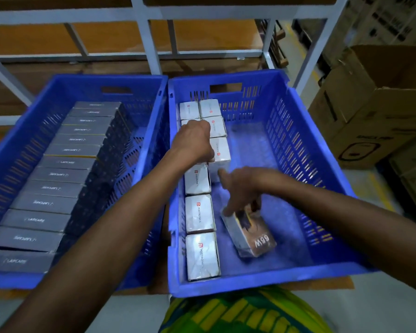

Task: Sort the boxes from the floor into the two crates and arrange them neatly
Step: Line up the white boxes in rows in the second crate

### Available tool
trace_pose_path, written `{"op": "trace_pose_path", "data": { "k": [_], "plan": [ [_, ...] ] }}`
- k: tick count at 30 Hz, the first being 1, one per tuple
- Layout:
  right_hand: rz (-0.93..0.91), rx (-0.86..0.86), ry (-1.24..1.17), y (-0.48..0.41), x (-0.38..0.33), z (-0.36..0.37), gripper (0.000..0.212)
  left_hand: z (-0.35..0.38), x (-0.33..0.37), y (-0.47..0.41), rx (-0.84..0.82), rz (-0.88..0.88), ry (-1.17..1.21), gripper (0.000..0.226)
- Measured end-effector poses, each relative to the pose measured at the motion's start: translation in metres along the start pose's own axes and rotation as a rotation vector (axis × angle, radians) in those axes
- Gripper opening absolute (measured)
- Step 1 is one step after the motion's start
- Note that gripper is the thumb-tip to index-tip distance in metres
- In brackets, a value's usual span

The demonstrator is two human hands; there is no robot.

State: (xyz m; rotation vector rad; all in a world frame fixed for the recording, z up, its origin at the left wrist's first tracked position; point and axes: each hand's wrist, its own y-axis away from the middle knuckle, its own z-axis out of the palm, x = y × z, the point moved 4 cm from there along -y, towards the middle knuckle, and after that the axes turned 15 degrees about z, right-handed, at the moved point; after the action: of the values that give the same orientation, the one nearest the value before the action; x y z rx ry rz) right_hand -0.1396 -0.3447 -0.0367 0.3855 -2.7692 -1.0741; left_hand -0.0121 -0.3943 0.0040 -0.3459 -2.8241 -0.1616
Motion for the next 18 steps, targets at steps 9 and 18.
{"op": "trace_pose_path", "data": {
  "k": [9,18],
  "plan": [
    [-0.068,0.326,-0.827,0.016,0.052,-0.071,0.031,-0.028,0.001,0.024,-0.45,0.12,0.593,0.074],
    [-0.236,0.022,-0.949,0.016,0.06,-0.067,0.058,-0.023,0.012,0.027,-0.283,0.056,0.826,0.087]
  ]
}}
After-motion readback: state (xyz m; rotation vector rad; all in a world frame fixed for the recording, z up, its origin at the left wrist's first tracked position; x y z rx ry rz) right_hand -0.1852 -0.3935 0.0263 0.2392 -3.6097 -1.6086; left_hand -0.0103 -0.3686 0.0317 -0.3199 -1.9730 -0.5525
